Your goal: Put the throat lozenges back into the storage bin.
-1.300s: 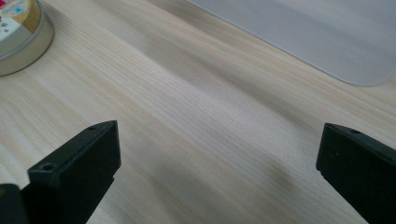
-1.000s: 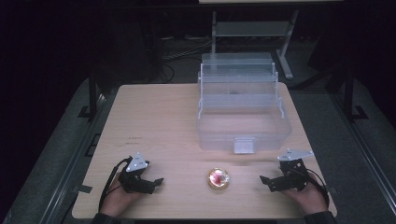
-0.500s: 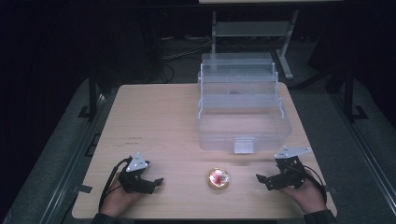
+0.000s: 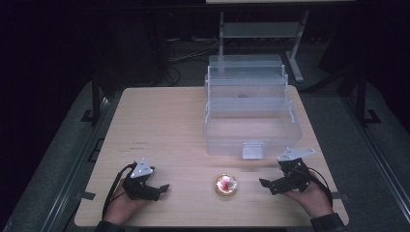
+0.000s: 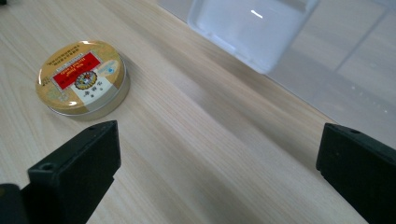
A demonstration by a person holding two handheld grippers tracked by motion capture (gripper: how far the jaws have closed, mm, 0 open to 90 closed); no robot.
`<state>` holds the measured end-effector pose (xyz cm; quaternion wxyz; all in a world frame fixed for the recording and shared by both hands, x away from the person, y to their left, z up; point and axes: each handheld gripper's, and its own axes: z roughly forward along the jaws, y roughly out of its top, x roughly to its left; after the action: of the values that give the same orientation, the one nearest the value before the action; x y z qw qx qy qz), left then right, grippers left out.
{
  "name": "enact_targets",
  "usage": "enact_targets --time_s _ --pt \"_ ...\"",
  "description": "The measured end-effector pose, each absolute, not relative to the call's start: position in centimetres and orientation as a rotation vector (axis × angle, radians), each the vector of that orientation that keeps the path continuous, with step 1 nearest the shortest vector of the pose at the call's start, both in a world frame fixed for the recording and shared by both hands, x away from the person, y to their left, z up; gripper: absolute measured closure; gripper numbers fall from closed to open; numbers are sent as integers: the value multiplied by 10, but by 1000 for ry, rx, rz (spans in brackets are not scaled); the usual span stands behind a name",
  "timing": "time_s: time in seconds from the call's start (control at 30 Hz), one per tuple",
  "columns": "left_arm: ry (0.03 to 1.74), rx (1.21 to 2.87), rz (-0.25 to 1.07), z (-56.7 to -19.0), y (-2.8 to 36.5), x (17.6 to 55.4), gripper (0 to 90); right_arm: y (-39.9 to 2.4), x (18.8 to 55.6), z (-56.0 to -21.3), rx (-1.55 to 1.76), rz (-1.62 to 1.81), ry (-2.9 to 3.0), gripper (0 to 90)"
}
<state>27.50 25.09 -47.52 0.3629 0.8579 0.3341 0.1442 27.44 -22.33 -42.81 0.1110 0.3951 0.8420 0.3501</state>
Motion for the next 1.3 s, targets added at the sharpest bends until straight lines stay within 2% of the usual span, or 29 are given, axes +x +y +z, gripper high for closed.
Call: enact_targets --time_s 1.3 --pt "860 2211 370 -475 251 275 110 -173 278 -420 1007 1056 2585 0"
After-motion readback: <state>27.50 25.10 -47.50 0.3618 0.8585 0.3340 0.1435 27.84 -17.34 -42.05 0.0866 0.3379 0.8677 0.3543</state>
